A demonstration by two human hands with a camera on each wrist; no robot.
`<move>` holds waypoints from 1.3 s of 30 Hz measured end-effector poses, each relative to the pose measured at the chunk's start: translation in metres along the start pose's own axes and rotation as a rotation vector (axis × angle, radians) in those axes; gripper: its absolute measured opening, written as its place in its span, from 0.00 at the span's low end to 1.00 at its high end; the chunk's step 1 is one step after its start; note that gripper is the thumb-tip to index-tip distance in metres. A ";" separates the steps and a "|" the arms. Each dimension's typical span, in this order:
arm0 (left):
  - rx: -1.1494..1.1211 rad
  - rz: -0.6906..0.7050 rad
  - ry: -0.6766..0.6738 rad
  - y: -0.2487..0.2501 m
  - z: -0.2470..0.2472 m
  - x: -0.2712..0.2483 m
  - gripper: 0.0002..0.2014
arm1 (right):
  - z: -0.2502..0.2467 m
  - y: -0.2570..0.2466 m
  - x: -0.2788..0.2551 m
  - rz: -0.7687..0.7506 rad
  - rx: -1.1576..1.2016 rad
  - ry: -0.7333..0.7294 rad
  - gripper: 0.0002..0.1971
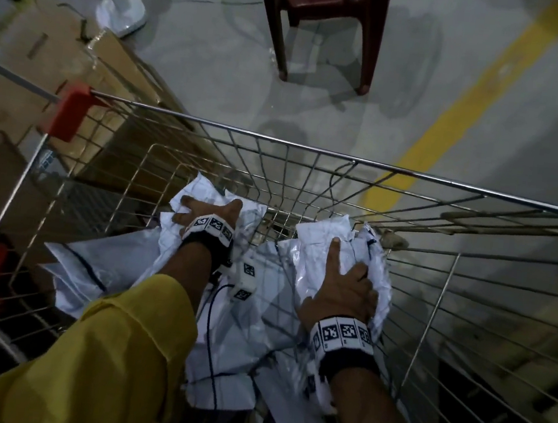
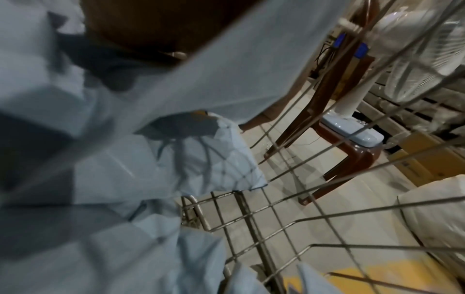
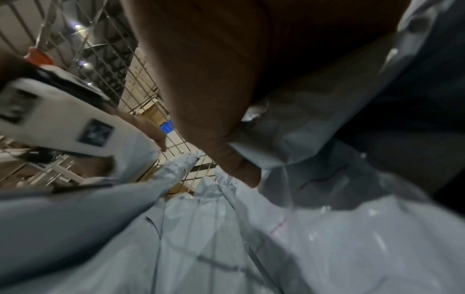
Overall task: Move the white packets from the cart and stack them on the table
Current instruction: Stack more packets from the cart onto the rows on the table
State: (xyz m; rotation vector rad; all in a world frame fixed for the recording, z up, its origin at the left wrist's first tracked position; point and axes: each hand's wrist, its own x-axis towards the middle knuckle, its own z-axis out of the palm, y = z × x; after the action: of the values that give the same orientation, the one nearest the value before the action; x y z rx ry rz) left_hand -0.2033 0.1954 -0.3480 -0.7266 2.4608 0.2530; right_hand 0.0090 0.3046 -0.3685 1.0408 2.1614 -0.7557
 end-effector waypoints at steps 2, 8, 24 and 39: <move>0.049 0.010 0.014 -0.005 -0.014 -0.018 0.59 | -0.008 0.003 -0.005 -0.033 0.001 -0.031 0.61; -0.022 0.153 -0.102 -0.011 -0.062 -0.086 0.57 | -0.066 -0.008 -0.043 -0.097 0.093 -0.033 0.49; -0.491 0.304 -0.163 -0.122 -0.170 -0.258 0.59 | -0.129 -0.014 -0.233 -0.179 0.319 0.139 0.51; -0.880 0.370 0.233 -0.245 -0.244 -0.369 0.46 | -0.165 -0.017 -0.357 -0.511 0.197 0.267 0.51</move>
State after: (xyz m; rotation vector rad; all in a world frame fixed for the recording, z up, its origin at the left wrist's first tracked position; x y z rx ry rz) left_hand 0.0769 0.0756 0.0557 -0.6354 2.6441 1.5271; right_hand 0.1273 0.2460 0.0024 0.7115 2.6724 -1.1328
